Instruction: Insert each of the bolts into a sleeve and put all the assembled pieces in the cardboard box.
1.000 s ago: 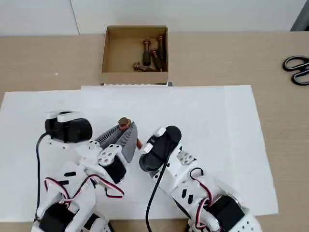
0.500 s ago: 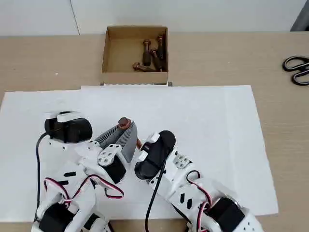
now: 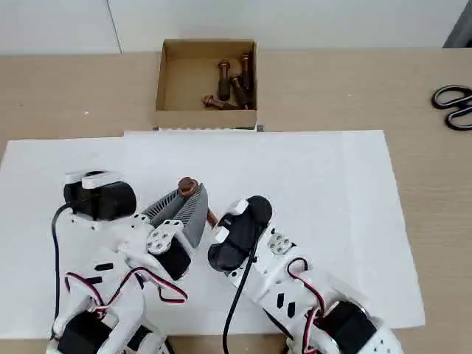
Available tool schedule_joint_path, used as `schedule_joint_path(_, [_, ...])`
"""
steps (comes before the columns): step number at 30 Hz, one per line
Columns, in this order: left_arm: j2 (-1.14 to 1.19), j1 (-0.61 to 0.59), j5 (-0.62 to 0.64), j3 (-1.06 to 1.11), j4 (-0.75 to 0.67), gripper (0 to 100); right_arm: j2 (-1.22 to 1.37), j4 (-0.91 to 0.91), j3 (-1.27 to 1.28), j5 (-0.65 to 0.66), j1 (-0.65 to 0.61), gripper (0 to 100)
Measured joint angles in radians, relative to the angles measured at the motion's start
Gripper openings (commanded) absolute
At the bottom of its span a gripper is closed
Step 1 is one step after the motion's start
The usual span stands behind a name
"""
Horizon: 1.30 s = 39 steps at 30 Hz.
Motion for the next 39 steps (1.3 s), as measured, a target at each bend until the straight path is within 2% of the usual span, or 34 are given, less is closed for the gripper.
schedule_joint_path(6, [0.000, 0.040, 0.008, 0.003, 0.000, 1, 0.000, -0.034, -0.015, 0.057, 0.002, 0.2])
schedule_joint_path(12, [0.002, 0.041, 0.011, 0.003, 0.002, 1, 0.000, -0.040, -0.015, 0.061, 0.002, 0.2])
schedule_joint_path(17, [0.000, 0.048, 0.011, 0.002, 0.034, 1, 0.000, -0.115, -0.015, 0.072, 0.005, 0.2])
schedule_joint_path(30, [-0.006, 0.048, 0.008, 0.015, 0.072, 1, 0.005, -0.250, -0.009, 0.242, 0.005, 0.2])
schedule_joint_path(33, [-0.006, 0.048, -0.028, 0.017, 0.072, 1, 0.005, -0.250, -0.009, 0.249, 0.005, 0.2])
schedule_joint_path(35, [-0.006, 0.048, -0.037, 0.017, 0.072, 6, 0.005, -0.250, -0.009, 0.249, 0.005, 0.2])
schedule_joint_path(39, [-0.006, 0.041, -0.046, 0.020, 0.075, 20, 0.005, -0.250, -0.009, 0.252, 0.011, 0.2])
